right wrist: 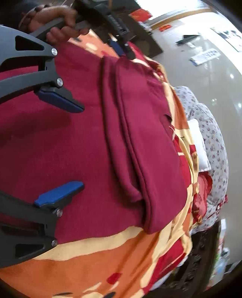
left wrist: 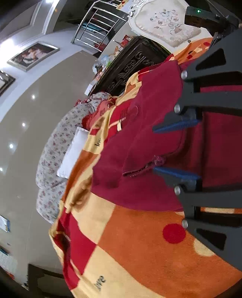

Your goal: Fold small clothes

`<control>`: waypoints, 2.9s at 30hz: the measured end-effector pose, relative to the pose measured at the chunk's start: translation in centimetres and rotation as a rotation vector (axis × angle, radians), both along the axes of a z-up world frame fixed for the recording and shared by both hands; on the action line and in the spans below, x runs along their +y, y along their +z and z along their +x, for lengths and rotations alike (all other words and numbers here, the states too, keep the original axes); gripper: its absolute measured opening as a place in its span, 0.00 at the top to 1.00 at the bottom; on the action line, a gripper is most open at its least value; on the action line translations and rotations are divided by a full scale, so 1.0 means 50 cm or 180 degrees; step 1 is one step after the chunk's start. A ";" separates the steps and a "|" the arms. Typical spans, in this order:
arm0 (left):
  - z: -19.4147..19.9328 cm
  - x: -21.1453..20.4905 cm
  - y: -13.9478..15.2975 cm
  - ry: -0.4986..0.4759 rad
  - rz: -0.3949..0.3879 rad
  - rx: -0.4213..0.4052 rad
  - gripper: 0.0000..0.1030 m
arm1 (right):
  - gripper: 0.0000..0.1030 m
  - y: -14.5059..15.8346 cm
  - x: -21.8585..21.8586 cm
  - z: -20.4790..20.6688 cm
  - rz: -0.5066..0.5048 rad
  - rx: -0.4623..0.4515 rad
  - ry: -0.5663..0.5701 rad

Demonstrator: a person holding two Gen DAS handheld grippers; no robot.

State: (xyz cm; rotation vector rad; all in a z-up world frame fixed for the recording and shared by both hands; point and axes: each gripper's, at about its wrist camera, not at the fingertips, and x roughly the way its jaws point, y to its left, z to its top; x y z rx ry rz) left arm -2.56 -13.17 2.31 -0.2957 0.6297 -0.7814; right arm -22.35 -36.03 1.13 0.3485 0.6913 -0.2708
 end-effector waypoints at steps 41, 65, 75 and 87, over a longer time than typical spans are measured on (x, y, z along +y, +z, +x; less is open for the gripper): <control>0.031 0.050 0.076 0.1198 0.0698 -0.0358 0.45 | 0.42 0.176 -0.115 -0.004 -0.0519 -0.0327 0.0535; 0.069 -0.107 -0.019 0.0708 0.1285 -0.0084 0.34 | 0.82 0.148 -0.235 0.061 -0.0151 -0.0123 0.0240; 0.091 -0.100 -0.033 0.0693 0.1273 0.0093 0.22 | 0.81 0.083 -0.293 0.250 -0.0554 0.0527 -0.0118; 0.095 -0.108 -0.038 0.0704 0.1343 0.0134 0.18 | 0.60 0.084 -0.183 0.151 -0.0706 0.0554 0.0176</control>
